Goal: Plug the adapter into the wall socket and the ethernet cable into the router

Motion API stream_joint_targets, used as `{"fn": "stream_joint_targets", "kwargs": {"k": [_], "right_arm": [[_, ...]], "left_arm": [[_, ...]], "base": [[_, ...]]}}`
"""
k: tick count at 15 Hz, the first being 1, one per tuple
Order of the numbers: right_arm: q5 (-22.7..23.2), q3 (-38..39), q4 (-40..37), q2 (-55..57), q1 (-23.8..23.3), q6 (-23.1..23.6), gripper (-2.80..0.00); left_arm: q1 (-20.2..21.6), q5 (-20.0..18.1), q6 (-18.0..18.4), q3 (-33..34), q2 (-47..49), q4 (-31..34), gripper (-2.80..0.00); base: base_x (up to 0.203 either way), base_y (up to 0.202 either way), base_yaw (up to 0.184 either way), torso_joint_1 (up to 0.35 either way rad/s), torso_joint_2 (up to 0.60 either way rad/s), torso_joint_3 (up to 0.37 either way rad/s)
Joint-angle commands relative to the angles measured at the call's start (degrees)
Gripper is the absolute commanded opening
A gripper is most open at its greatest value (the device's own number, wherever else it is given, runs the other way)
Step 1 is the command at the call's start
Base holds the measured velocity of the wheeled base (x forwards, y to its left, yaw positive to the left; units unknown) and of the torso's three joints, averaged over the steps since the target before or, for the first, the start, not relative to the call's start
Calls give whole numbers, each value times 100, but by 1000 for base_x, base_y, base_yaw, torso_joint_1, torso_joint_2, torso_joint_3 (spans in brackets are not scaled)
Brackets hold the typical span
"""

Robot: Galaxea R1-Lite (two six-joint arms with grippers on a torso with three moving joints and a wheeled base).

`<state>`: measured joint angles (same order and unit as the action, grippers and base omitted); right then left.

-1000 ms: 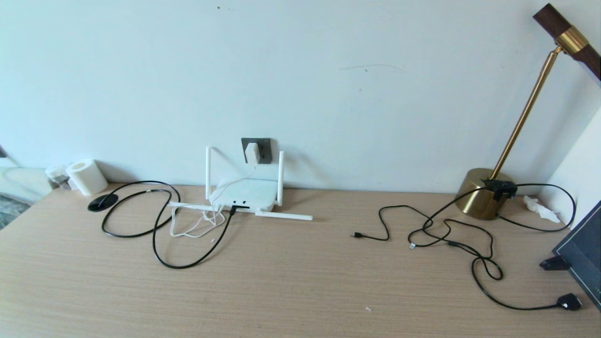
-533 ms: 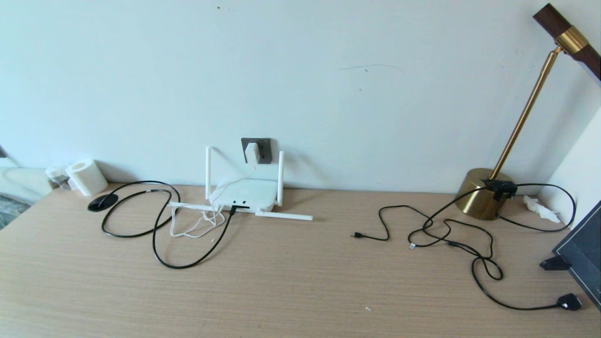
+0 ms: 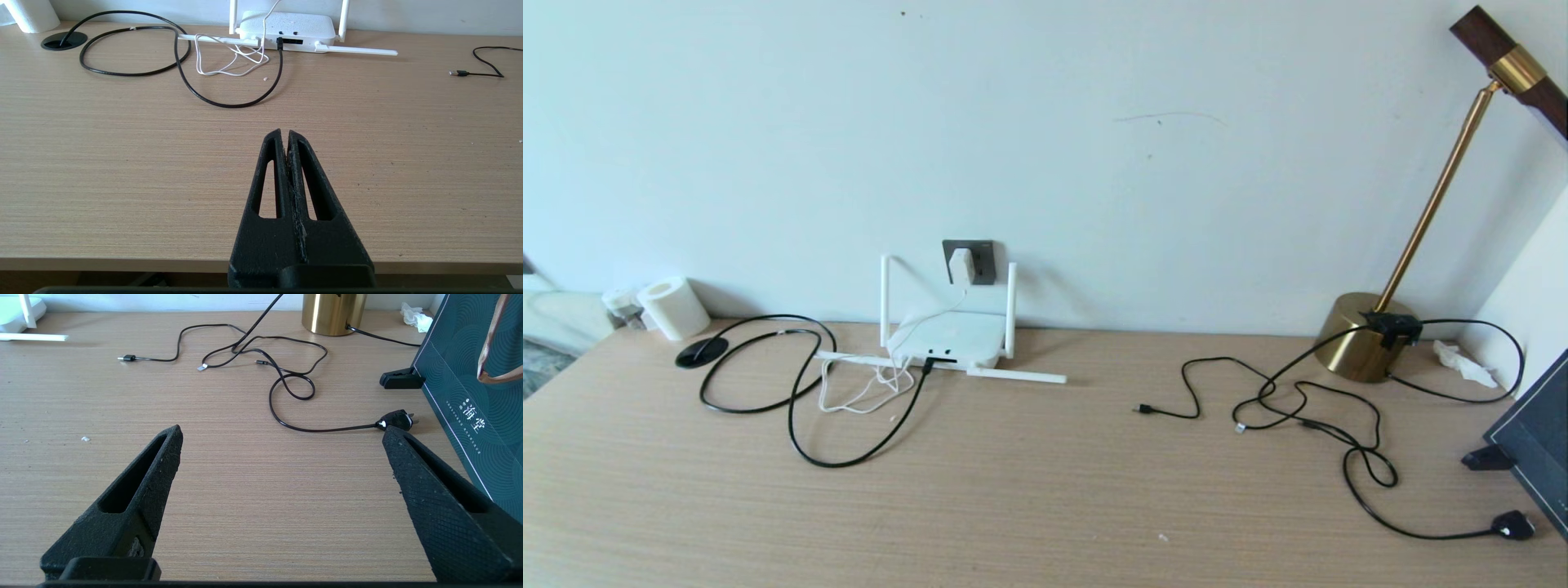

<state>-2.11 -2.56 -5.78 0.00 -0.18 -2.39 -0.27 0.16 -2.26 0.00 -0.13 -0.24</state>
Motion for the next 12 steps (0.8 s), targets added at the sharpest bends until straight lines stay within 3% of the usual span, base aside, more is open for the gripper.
{"fn": "stream_joint_targets", "kwargs": {"k": [1, 12], "right_arm": [[0, 1, -2, 5, 1, 2, 0], [-11, 1, -2, 7, 1, 2, 0]], "left_arm": [[0, 2, -3, 9, 13, -2, -280], [0, 2, -2, 9, 5, -2, -280]], "base": [[0, 0, 0, 0, 0, 0], [0, 0, 0, 0, 0, 0]]}}
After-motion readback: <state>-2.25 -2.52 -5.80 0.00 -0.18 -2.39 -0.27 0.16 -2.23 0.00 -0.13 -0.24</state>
